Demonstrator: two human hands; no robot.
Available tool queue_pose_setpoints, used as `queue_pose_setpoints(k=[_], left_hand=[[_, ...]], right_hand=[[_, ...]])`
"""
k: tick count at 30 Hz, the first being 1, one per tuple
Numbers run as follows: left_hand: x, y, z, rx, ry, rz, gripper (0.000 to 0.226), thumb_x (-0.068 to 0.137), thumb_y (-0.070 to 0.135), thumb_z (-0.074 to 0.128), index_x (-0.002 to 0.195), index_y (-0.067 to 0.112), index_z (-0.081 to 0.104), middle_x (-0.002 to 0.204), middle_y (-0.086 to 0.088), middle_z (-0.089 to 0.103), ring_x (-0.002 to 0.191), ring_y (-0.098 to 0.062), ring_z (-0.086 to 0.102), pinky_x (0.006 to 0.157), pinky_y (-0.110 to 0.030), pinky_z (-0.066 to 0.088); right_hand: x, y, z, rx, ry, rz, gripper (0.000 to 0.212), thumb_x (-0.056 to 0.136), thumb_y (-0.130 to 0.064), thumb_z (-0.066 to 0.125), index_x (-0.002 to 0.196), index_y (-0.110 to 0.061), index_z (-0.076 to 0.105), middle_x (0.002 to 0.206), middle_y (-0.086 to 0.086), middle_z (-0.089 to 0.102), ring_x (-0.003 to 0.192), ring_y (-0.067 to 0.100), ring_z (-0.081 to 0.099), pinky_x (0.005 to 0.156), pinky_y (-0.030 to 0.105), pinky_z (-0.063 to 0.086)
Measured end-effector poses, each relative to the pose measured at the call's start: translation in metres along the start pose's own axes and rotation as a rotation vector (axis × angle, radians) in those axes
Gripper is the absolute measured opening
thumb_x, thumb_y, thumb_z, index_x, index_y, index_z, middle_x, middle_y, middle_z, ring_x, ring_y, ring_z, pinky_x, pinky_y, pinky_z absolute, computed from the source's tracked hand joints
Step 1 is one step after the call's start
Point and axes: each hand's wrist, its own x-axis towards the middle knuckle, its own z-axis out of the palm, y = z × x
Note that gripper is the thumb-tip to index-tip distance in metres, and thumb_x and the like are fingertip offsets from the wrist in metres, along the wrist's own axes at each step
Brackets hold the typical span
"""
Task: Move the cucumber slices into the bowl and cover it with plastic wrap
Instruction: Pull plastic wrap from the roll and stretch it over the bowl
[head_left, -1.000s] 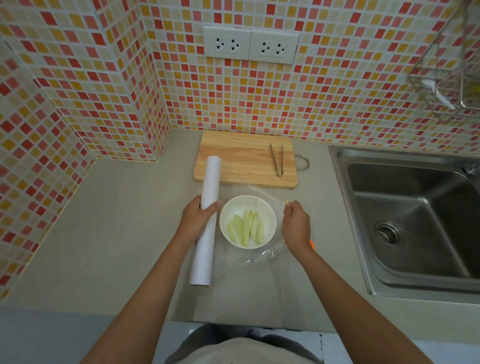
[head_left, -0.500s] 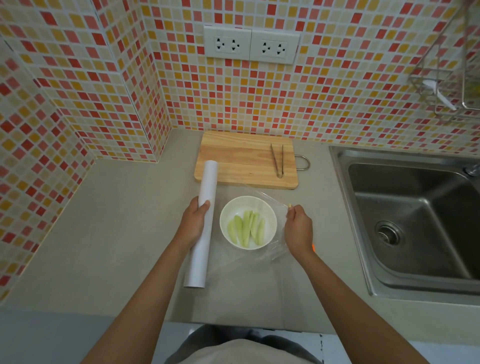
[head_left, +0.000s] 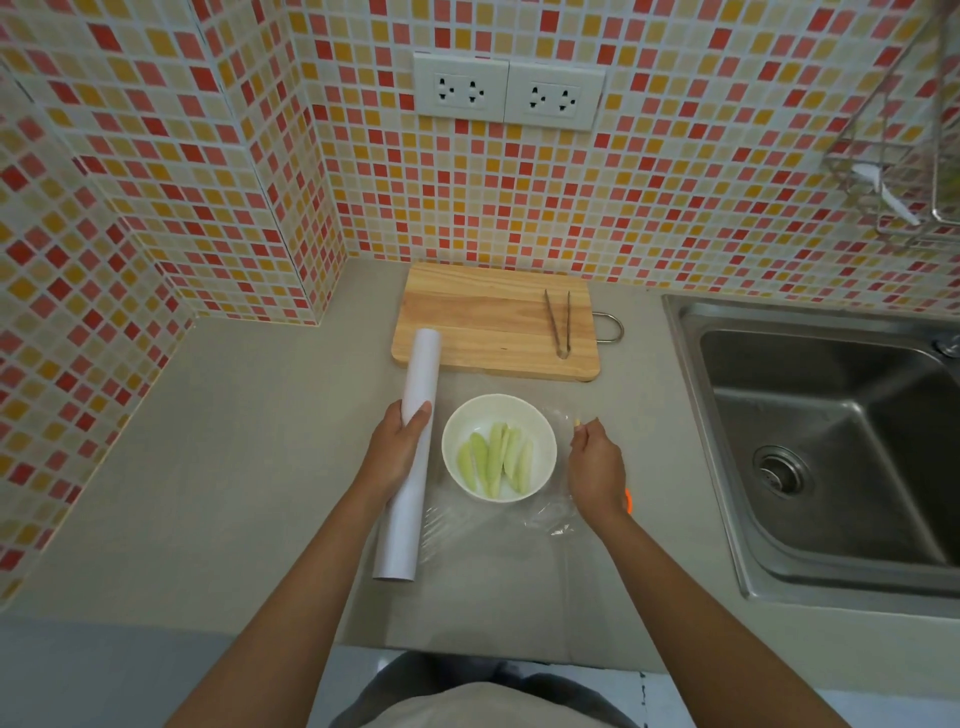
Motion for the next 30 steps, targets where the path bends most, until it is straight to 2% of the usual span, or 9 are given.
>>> queue_pose_setpoints(k=[2,6,11,19,23,27,30], left_hand=[[-0.001,-0.001,0.002,0.015,0.007,0.014,0.044,0.095,0.04,0.053,0.13,0.013,0.049,0.113,-0.002,0.06,0.096,-0.017,0.059,0.069,-0.024,0.043],[-0.001,-0.003,0.004,0.031,0.014,0.02,0.041,0.095,0.039,0.054,0.127,0.014,0.05,0.112,-0.002,0.061,0.093,-0.014,0.059,0.067,-0.021,0.043],[-0.001,-0.003,0.006,0.055,0.021,0.014,0.038,0.096,0.039,0.052,0.124,0.014,0.05,0.107,0.0,0.06,0.096,-0.019,0.06,0.067,-0.021,0.042],[0.001,-0.004,0.005,0.024,0.025,0.017,0.039,0.096,0.039,0.052,0.125,0.013,0.051,0.108,0.0,0.06,0.095,-0.017,0.06,0.069,-0.023,0.043],[0.003,-0.005,0.005,0.018,0.024,0.022,0.039,0.096,0.039,0.052,0.125,0.015,0.05,0.103,0.006,0.059,0.088,-0.003,0.058,0.068,-0.022,0.042],[0.005,-0.005,0.004,0.016,0.018,0.019,0.041,0.095,0.041,0.052,0.127,0.015,0.049,0.109,0.003,0.06,0.088,-0.001,0.057,0.067,-0.021,0.042],[0.005,-0.005,0.004,0.021,0.02,0.02,0.041,0.095,0.041,0.052,0.127,0.016,0.049,0.106,0.005,0.059,0.088,0.002,0.056,0.066,-0.02,0.042]], right_hand=[[0.0,0.0,0.002,-0.068,-0.003,-0.017,0.032,0.101,-0.024,0.034,0.095,0.0,0.053,0.087,0.023,0.065,0.081,0.04,0.061,0.067,0.041,0.045],[0.002,-0.001,0.008,-0.256,-0.04,-0.068,0.034,0.101,-0.026,0.031,0.099,0.001,0.053,0.092,0.023,0.067,0.086,0.041,0.062,0.069,0.04,0.045],[0.005,0.0,0.014,-0.248,-0.053,-0.073,0.032,0.1,-0.029,0.033,0.097,-0.002,0.051,0.089,0.021,0.067,0.083,0.04,0.062,0.062,0.037,0.038],[0.012,0.005,0.01,-0.029,-0.131,0.076,0.038,0.1,-0.031,0.032,0.096,-0.003,0.057,0.102,0.02,0.065,0.095,0.039,0.058,0.072,0.038,0.04],[0.017,0.006,0.01,0.052,-0.197,0.183,0.041,0.099,-0.035,0.031,0.101,-0.005,0.059,0.109,0.018,0.064,0.102,0.037,0.057,0.078,0.037,0.039],[0.021,0.006,0.011,0.184,-0.206,0.249,0.037,0.097,-0.033,0.032,0.092,-0.008,0.058,0.101,0.017,0.063,0.097,0.035,0.059,0.085,0.042,0.045],[0.025,0.007,0.009,0.212,-0.161,0.274,0.036,0.098,-0.03,0.027,0.09,-0.008,0.055,0.097,0.015,0.057,0.09,0.03,0.054,0.089,0.044,0.044]])
